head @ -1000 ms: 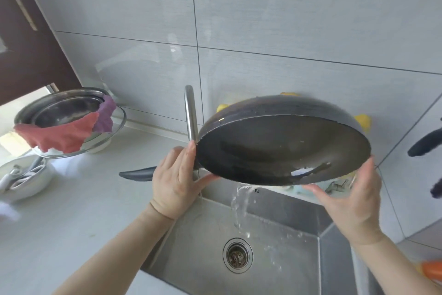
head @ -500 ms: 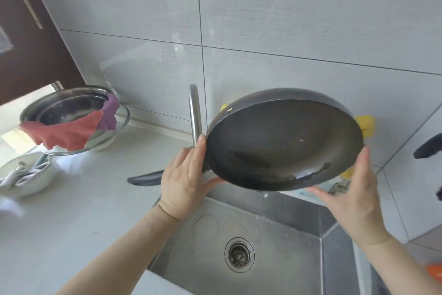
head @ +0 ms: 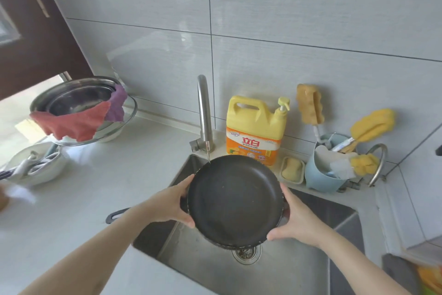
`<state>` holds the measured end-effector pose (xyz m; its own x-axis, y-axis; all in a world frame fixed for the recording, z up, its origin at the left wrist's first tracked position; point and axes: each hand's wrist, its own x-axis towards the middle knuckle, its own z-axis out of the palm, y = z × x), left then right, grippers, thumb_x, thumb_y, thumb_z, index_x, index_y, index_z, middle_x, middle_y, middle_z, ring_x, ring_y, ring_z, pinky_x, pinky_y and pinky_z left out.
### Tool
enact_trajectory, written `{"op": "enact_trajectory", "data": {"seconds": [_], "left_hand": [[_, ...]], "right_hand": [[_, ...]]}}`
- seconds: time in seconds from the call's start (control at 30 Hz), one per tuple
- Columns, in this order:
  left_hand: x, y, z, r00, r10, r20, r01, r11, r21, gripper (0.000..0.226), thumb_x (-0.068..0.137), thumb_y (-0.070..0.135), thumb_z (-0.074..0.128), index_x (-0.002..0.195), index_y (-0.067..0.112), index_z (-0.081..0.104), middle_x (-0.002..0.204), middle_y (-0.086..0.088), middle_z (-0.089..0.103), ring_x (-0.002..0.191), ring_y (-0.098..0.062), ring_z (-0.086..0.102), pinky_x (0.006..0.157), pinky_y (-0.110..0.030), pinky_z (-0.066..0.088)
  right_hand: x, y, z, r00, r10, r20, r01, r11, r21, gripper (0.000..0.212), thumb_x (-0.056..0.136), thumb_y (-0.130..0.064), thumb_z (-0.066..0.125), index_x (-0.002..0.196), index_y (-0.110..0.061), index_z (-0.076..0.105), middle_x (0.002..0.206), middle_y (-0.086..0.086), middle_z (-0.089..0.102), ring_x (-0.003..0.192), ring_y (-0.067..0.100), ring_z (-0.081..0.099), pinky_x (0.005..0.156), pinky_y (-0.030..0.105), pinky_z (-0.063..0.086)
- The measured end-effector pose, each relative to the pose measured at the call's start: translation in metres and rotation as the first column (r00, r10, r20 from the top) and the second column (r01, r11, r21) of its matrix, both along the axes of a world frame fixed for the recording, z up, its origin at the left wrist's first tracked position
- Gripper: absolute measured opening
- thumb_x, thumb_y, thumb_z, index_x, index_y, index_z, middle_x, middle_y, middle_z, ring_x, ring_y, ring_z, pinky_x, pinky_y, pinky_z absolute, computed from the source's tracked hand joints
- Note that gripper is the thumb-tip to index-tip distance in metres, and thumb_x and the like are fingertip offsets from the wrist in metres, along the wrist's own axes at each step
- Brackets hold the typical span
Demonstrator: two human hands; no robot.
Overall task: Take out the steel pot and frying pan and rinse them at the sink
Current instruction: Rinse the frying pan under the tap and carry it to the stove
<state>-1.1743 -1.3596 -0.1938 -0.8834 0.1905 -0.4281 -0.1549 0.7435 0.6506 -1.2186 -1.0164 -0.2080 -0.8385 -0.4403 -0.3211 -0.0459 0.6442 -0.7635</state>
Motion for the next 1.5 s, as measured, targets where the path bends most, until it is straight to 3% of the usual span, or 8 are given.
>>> {"op": "enact_trajectory", "data": {"seconds": [0.13,0.3,0.6,0.83,1.03,1.17,1.3,1.5], "left_hand": [[-0.004,-0.030,0.025,0.974,-0.062,0.220,0.047,0.996,0.075,0.092,0.070,0.003,0.082,0.134,0.048,0.034,0.108,0.027,0.069,0.107,0.010,0.060,0.096,-0.017,0.046],[-0.027,-0.049,0.061,0.914,-0.032,0.404,0.118,0.974,-0.191,0.114,0.051,0.040,0.092,0.147,0.037,0.031,0.093,0.006,0.073,0.083,-0.014,0.069,0.089,-0.031,0.056],[-0.022,-0.007,0.095,0.947,-0.284,-0.151,0.103,0.712,-0.695,0.126,0.061,0.054,0.083,0.145,0.043,-0.011,0.077,0.011,0.054,0.080,-0.017,0.052,0.066,-0.029,0.041],[-0.010,0.002,0.028,0.927,0.003,-0.375,-0.141,0.930,-0.341,0.136,0.061,0.059,0.083,0.144,0.053,-0.025,0.092,0.001,0.060,0.084,-0.020,0.056,0.074,-0.035,0.049],[-0.009,0.017,0.005,0.989,0.129,-0.079,-0.121,0.988,0.101,0.120,0.069,0.026,0.089,0.135,0.060,-0.005,0.109,0.024,0.059,0.099,0.013,0.057,0.102,-0.020,0.042],[-0.016,0.008,0.016,0.991,-0.017,0.131,-0.010,0.978,0.207,0.109,0.071,0.018,0.087,0.149,0.042,0.016,0.120,0.027,0.061,0.112,0.014,0.055,0.100,-0.007,0.038],[-0.025,-0.010,0.042,0.977,-0.106,0.182,0.113,0.993,-0.025,0.111,0.057,0.039,0.091,0.145,0.046,0.025,0.126,0.030,0.058,0.126,-0.004,0.052,0.114,-0.038,0.034],[-0.026,-0.006,0.089,0.985,-0.153,0.085,0.175,0.862,-0.476,0.114,0.062,0.044,0.089,0.150,0.034,0.017,0.099,0.016,0.054,0.108,-0.017,0.055,0.087,-0.029,0.039]], "right_hand": [[-0.002,-0.025,-0.005,0.982,0.029,0.186,-0.034,0.999,0.024,0.132,0.039,-0.048,0.094,0.147,-0.039,0.018,0.135,-0.013,0.051,0.121,0.010,0.054,0.105,0.031,0.042],[0.021,-0.046,-0.025,0.948,0.072,0.310,-0.013,0.982,-0.189,0.086,0.059,-0.014,0.089,0.130,-0.040,0.047,0.112,-0.008,0.067,0.097,0.012,0.069,0.093,0.033,0.053],[0.045,-0.059,-0.052,0.973,-0.205,0.110,0.232,0.875,-0.426,0.134,0.045,-0.008,0.095,0.145,-0.051,0.018,0.125,-0.025,0.057,0.110,0.003,0.062,0.093,0.027,0.050],[-0.001,-0.013,-0.001,0.952,-0.158,-0.261,0.113,0.978,-0.177,0.143,0.048,-0.035,0.097,0.148,-0.048,-0.004,0.143,-0.042,0.009,0.134,-0.019,0.014,0.107,0.008,0.014],[-0.043,0.017,0.042,0.989,0.054,-0.141,-0.045,0.997,0.065,0.146,0.029,-0.062,0.092,0.148,-0.052,0.007,0.138,-0.015,0.046,0.122,0.006,0.052,0.105,0.037,0.043],[-0.035,0.022,0.041,0.998,0.070,0.005,-0.069,0.992,-0.107,0.122,0.043,-0.027,0.097,0.144,-0.042,0.030,0.118,-0.018,0.065,0.106,0.007,0.065,0.093,0.030,0.052],[-0.007,0.010,0.002,0.989,0.063,0.137,-0.031,0.975,-0.220,0.106,0.051,-0.009,0.093,0.136,-0.043,0.041,0.121,-0.010,0.066,0.108,0.016,0.066,0.092,0.037,0.053],[0.030,-0.036,-0.051,0.961,-0.029,0.275,0.126,0.931,-0.343,0.115,0.054,0.006,0.088,0.138,-0.045,0.028,0.130,-0.024,0.047,0.101,0.015,0.068,0.072,0.022,0.056]]}}
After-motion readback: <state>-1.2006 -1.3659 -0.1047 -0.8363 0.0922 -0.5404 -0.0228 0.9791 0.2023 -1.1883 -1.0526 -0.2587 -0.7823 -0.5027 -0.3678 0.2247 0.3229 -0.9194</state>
